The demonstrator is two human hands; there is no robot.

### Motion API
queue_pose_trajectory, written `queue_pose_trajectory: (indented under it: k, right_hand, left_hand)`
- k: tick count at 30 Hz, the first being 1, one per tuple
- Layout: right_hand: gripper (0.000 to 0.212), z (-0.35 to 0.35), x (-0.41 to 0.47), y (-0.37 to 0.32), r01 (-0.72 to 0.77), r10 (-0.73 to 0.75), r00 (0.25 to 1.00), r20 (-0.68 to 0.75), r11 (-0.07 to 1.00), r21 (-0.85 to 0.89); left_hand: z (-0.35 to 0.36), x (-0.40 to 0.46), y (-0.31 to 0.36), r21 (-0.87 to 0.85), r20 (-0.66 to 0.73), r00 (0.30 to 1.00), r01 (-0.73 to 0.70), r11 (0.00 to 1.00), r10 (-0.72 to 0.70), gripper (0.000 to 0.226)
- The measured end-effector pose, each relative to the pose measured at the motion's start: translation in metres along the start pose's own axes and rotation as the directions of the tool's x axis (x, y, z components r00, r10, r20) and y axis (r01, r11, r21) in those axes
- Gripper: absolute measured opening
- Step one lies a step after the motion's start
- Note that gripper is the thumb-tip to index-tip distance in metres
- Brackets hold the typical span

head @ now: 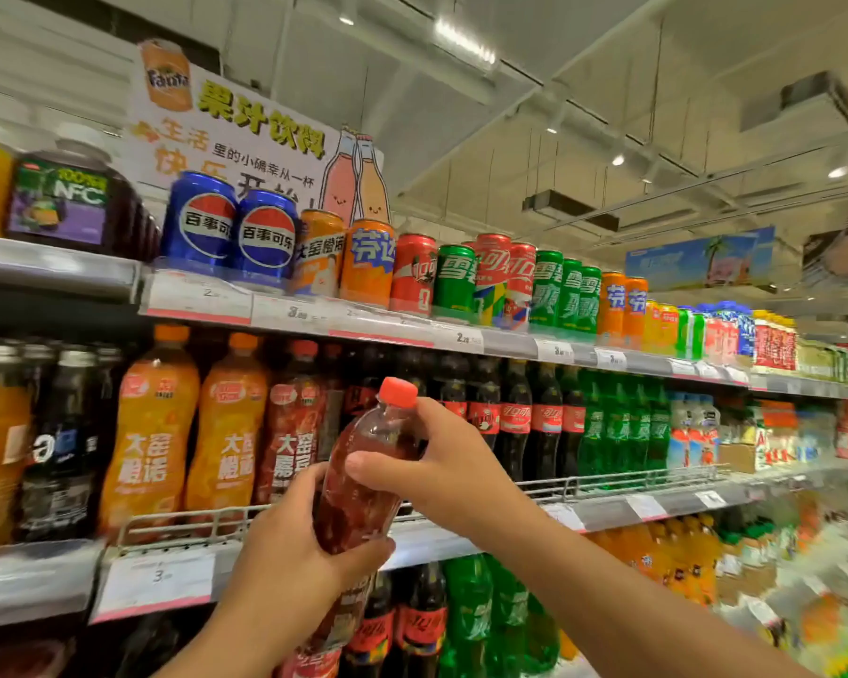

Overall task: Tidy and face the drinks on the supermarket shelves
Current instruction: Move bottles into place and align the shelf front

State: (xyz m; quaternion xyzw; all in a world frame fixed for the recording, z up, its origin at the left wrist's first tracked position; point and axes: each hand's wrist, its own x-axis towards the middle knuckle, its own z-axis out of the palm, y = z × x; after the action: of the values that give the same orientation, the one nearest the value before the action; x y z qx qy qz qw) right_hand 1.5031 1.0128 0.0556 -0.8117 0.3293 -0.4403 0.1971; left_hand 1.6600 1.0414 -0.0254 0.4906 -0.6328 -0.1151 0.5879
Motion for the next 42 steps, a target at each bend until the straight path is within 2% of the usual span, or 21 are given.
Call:
queue_pose_trajectory:
  k: [3, 5, 7, 9, 12, 14, 15, 16, 17, 18, 20, 22, 24, 27, 31, 34, 37, 42]
  right_hand:
    - [0.055, -0.019, 0.006, 0.024, 0.007, -0.004, 0.999, 0.039, 0.997, -0.07]
    - [0.069, -0.027, 0.011, 0.036, 0.017, -0.017, 1.0, 0.005, 0.991, -0.134]
    - [0.072, -0.032, 0.018, 0.044, 0.058, -0.064, 0.997, -0.035, 0.986, -0.156]
    - [0.067, -0.039, 0.027, 0.05, 0.117, -0.125, 0.99, -0.064, 0.986, -0.123]
    - [0.06, -0.053, 0.041, 0.057, 0.176, -0.179, 0.98, -0.093, 0.984, -0.037]
    - [0.057, -0.059, 0.047, 0.061, 0.211, -0.21, 0.972, -0.106, 0.977, -0.005]
    - [0.057, -0.06, 0.05, 0.062, 0.226, -0.224, 0.968, -0.112, 0.974, 0.008]
    - [0.057, -0.059, 0.053, 0.062, 0.235, -0.231, 0.966, -0.118, 0.972, 0.024]
    - [0.057, -0.058, 0.057, 0.063, 0.238, -0.231, 0.965, -0.124, 0.971, 0.04]
    - [0.056, -0.056, 0.06, 0.063, 0.239, -0.231, 0.965, -0.127, 0.97, 0.05]
    - [0.051, -0.049, 0.066, 0.062, 0.245, -0.236, 0.963, -0.131, 0.968, 0.053]
    - [0.05, -0.039, 0.072, 0.061, 0.262, -0.254, 0.956, -0.145, 0.964, 0.041]
    - [0.054, -0.026, 0.077, 0.061, 0.289, -0.282, 0.945, -0.164, 0.957, 0.021]
    - [0.065, -0.007, 0.087, 0.067, 0.308, -0.301, 0.934, -0.192, 0.952, 0.005]
    - [0.058, 0.013, 0.102, 0.077, 0.276, -0.278, 0.937, -0.21, 0.96, -0.042]
    - [0.063, 0.023, 0.109, 0.085, 0.241, -0.256, 0.95, -0.177, 0.965, -0.101]
    - [0.066, 0.03, 0.117, 0.093, 0.187, -0.209, 0.968, -0.142, 0.971, -0.15]
    - [0.072, 0.035, 0.138, 0.09, 0.038, -0.095, 0.979, -0.182, 0.955, -0.295]
  left_hand:
    - [0.039, 0.018, 0.001, -0.001, -0.092, 0.995, 0.046, 0.999, -0.046, 0.066]
    - [0.057, 0.029, 0.005, 0.015, -0.131, 0.989, 0.072, 0.997, -0.069, 0.07]
    - [0.068, 0.038, 0.009, 0.001, -0.151, 0.986, 0.067, 0.998, -0.066, 0.075]
    - [0.07, 0.043, 0.017, 0.123, -0.135, 0.991, 0.024, 0.992, -0.007, 0.077]
    - [0.049, 0.051, 0.029, 0.396, 0.023, 0.992, -0.122, 0.91, 0.123, 0.067]
    - [0.022, 0.06, 0.035, 0.561, 0.002, 0.959, -0.237, 0.793, 0.284, 0.069]
    - [0.008, 0.067, 0.039, 0.674, -0.03, 0.913, -0.282, 0.682, 0.407, 0.062]
    - [-0.006, 0.076, 0.039, 0.801, -0.023, 0.855, -0.294, 0.521, 0.518, 0.057]
    - [-0.018, 0.084, 0.041, 0.9, 0.013, 0.829, -0.254, 0.356, 0.559, 0.061]
    - [-0.027, 0.092, 0.04, 0.95, 0.062, 0.846, -0.214, 0.23, 0.53, 0.07]
    - [-0.041, 0.106, 0.034, 0.982, 0.085, 0.908, -0.146, 0.118, 0.41, 0.083]
    - [-0.051, 0.118, 0.021, 0.995, 0.049, 0.954, -0.072, 0.069, 0.296, 0.088]
    - [-0.062, 0.127, 0.011, 0.999, 0.022, 0.969, -0.031, 0.033, 0.247, 0.093]
    - [-0.07, 0.134, 0.002, 0.999, 0.036, 0.961, -0.035, -0.007, 0.273, 0.1]
    - [-0.064, 0.137, -0.005, 0.999, 0.031, 0.941, -0.022, -0.03, 0.338, 0.1]
    - [-0.062, 0.138, -0.012, 0.998, 0.034, 0.932, -0.015, -0.054, 0.361, 0.101]
    - [-0.061, 0.139, -0.016, 0.998, 0.035, 0.927, -0.014, -0.057, 0.374, 0.102]
    - [-0.06, 0.14, -0.02, 0.998, 0.035, 0.923, -0.013, -0.061, 0.383, 0.103]
